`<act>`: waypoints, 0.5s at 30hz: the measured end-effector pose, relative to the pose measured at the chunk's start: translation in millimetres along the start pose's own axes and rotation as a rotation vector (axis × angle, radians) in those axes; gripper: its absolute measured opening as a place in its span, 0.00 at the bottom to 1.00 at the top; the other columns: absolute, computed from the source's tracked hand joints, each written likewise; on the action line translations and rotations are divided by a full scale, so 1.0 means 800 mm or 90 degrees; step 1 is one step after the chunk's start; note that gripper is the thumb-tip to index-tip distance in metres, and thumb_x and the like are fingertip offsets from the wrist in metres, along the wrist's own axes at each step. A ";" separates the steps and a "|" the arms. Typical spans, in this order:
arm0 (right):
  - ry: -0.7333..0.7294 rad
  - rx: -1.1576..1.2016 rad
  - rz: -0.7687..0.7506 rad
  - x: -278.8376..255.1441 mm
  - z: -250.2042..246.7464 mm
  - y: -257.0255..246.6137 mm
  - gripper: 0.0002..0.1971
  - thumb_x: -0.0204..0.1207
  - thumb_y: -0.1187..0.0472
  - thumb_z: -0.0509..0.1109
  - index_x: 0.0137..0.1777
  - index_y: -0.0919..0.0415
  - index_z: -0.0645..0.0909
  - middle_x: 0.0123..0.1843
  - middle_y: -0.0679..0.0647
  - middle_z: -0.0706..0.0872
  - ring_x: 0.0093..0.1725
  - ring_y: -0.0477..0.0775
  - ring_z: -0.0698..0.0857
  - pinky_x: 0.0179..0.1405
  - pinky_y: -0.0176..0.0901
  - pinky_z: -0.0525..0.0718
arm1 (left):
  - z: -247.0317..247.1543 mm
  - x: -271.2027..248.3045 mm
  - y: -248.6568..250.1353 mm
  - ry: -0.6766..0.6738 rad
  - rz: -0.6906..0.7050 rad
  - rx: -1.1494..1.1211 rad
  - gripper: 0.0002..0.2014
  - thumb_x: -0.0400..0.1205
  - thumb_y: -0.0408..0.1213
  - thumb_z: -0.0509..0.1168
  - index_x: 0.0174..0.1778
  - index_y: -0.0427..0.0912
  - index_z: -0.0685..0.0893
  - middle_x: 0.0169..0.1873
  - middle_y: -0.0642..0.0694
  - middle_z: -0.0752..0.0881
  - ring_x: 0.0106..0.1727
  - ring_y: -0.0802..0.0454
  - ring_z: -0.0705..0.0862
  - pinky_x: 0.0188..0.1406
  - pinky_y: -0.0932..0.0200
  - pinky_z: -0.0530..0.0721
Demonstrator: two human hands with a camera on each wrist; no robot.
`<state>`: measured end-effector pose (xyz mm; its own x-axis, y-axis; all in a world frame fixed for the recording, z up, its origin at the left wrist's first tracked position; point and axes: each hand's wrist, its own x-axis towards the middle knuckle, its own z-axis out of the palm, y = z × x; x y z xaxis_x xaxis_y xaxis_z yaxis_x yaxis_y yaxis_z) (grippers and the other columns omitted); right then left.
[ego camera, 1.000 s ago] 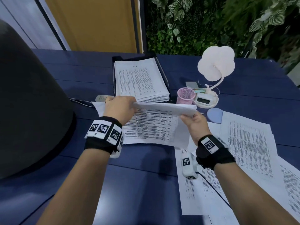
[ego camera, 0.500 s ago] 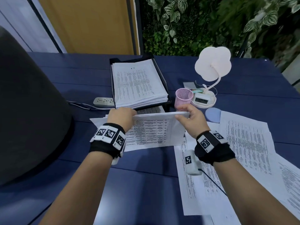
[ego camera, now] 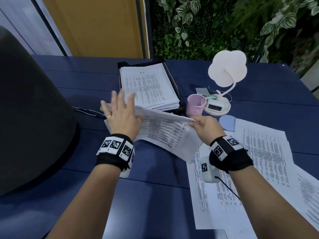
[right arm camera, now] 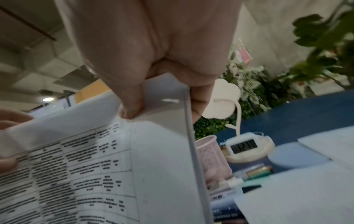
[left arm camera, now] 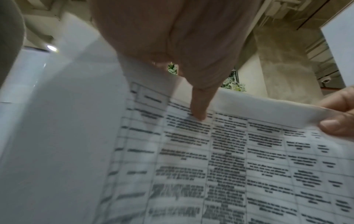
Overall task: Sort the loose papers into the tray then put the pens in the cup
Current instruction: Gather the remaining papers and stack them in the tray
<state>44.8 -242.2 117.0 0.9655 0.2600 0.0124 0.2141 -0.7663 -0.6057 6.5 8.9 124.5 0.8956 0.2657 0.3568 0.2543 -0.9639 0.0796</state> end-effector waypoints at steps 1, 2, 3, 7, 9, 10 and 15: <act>-0.001 0.053 0.022 0.002 0.002 0.006 0.09 0.80 0.58 0.66 0.55 0.54 0.86 0.40 0.56 0.86 0.42 0.55 0.81 0.40 0.41 0.74 | -0.001 0.000 -0.003 0.045 -0.029 -0.015 0.43 0.74 0.51 0.71 0.82 0.51 0.55 0.83 0.42 0.51 0.84 0.41 0.44 0.74 0.34 0.32; 0.002 0.127 0.048 0.003 0.004 0.011 0.09 0.80 0.59 0.67 0.55 0.54 0.87 0.41 0.57 0.87 0.42 0.55 0.82 0.41 0.43 0.77 | -0.003 0.000 -0.006 0.081 -0.059 -0.033 0.46 0.73 0.50 0.72 0.83 0.49 0.53 0.84 0.40 0.47 0.84 0.39 0.41 0.73 0.34 0.30; 0.011 0.209 0.076 0.005 0.006 0.015 0.09 0.79 0.60 0.67 0.54 0.55 0.87 0.41 0.58 0.88 0.41 0.56 0.83 0.44 0.46 0.79 | -0.004 0.000 -0.009 0.107 -0.086 -0.055 0.48 0.73 0.51 0.73 0.83 0.48 0.51 0.84 0.38 0.46 0.84 0.37 0.40 0.73 0.33 0.30; 0.007 0.404 0.238 0.012 0.023 0.036 0.07 0.79 0.64 0.67 0.50 0.62 0.86 0.37 0.56 0.85 0.35 0.56 0.82 0.35 0.42 0.82 | 0.001 0.001 -0.021 0.138 -0.181 -0.154 0.50 0.73 0.48 0.73 0.84 0.45 0.47 0.83 0.36 0.44 0.83 0.36 0.41 0.75 0.30 0.35; -0.017 0.413 0.321 0.014 0.040 0.051 0.08 0.78 0.61 0.66 0.50 0.64 0.84 0.44 0.65 0.85 0.42 0.64 0.85 0.39 0.57 0.88 | 0.011 -0.003 -0.022 0.083 -0.217 -0.206 0.50 0.74 0.46 0.73 0.84 0.45 0.47 0.83 0.38 0.43 0.84 0.38 0.41 0.76 0.31 0.37; -0.023 0.416 0.355 0.014 0.050 0.060 0.08 0.77 0.60 0.65 0.48 0.64 0.82 0.48 0.68 0.85 0.46 0.68 0.85 0.40 0.65 0.87 | 0.017 -0.007 -0.022 0.044 -0.224 -0.225 0.49 0.74 0.45 0.73 0.84 0.46 0.48 0.83 0.38 0.45 0.84 0.38 0.43 0.77 0.32 0.40; -0.069 0.503 0.423 -0.002 0.064 0.059 0.07 0.82 0.63 0.60 0.49 0.62 0.80 0.44 0.62 0.83 0.37 0.59 0.81 0.33 0.46 0.79 | 0.053 -0.040 -0.014 -0.200 -0.297 -0.389 0.36 0.79 0.49 0.69 0.77 0.38 0.62 0.70 0.39 0.74 0.69 0.39 0.73 0.66 0.47 0.73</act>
<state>45.8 -248.8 47.2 0.8264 0.0068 -0.5630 -0.5528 -0.1806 -0.8135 -9.7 11.8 72.4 0.8304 0.5469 -0.1067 0.4627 -0.5702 0.6788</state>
